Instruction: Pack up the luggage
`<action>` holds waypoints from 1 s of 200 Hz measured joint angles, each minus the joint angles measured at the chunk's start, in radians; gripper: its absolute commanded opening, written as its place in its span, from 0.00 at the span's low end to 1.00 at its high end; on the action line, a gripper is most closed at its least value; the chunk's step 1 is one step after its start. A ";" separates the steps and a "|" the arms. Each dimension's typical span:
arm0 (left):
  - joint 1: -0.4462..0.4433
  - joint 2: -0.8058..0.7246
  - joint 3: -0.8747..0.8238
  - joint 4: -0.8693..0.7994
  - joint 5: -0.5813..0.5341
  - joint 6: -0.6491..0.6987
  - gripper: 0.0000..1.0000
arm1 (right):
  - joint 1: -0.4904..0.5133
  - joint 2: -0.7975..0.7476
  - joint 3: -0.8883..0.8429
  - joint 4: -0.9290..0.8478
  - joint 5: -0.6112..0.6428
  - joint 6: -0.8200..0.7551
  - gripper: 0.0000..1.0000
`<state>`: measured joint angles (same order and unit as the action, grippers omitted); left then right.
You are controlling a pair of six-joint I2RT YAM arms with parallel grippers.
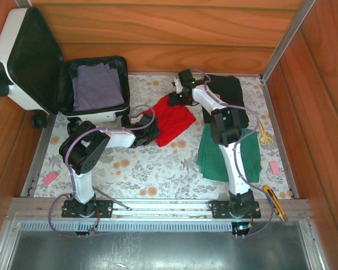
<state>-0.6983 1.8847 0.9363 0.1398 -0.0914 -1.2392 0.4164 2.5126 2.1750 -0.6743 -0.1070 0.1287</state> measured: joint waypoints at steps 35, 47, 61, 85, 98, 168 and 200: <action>0.006 0.000 -0.010 0.023 0.018 -0.028 0.00 | 0.037 0.060 0.101 -0.035 0.099 -0.023 0.61; 0.006 0.000 -0.013 0.031 0.025 -0.039 0.00 | 0.048 0.067 0.115 -0.050 0.123 -0.033 0.55; 0.011 0.000 -0.017 0.040 0.038 -0.049 0.00 | 0.058 0.074 0.129 -0.060 0.137 -0.035 0.47; 0.018 0.006 -0.020 0.061 0.065 -0.066 0.00 | 0.069 0.077 0.138 -0.071 0.149 -0.032 0.31; 0.020 0.008 -0.023 0.076 0.077 -0.074 0.00 | 0.070 0.077 0.142 -0.076 0.149 -0.028 0.17; 0.031 0.012 -0.029 0.108 0.116 -0.086 0.00 | 0.109 0.077 0.153 -0.073 0.196 -0.099 0.00; 0.031 -0.007 -0.037 0.097 0.116 -0.076 0.00 | 0.164 0.049 0.119 -0.017 0.276 -0.187 0.00</action>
<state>-0.6678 1.8778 0.8993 0.2367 0.0246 -1.3151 0.5804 2.5614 2.2940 -0.6914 0.1692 -0.0586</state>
